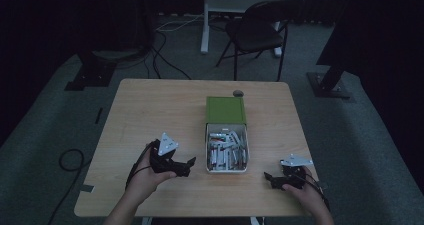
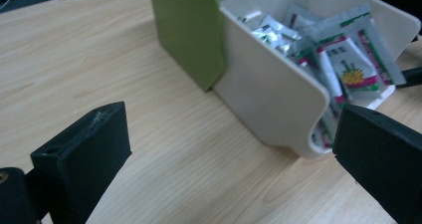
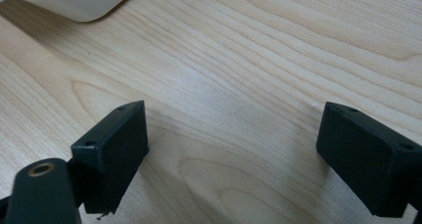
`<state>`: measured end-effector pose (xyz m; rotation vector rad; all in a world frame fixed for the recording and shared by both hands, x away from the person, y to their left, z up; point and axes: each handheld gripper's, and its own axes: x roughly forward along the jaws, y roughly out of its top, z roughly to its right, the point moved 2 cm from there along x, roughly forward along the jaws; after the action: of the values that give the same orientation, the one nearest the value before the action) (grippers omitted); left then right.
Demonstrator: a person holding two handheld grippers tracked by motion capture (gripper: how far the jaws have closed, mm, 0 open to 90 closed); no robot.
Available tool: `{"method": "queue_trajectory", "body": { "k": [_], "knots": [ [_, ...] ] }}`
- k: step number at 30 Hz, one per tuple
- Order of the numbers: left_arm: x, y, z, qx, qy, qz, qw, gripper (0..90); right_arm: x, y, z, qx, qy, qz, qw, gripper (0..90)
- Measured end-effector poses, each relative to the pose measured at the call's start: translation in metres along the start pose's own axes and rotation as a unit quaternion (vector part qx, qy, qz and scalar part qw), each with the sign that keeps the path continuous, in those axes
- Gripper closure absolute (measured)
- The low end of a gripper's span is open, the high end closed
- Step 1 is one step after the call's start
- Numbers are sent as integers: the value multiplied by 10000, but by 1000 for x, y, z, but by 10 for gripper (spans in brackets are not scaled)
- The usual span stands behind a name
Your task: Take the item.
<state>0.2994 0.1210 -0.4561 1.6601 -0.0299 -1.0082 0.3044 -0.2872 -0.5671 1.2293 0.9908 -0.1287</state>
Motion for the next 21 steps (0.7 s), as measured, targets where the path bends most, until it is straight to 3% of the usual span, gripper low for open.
{"method": "queue_trajectory", "body": {
  "k": [10,21],
  "knots": [
    [10,12,20,173,-124,98,9997,22,0,0,0,1,-1,-3,10000,123],
    [20,26,44,269,-473,167,9984,22,0,0,0,2,2,-2,10000,123]
  ]
}}
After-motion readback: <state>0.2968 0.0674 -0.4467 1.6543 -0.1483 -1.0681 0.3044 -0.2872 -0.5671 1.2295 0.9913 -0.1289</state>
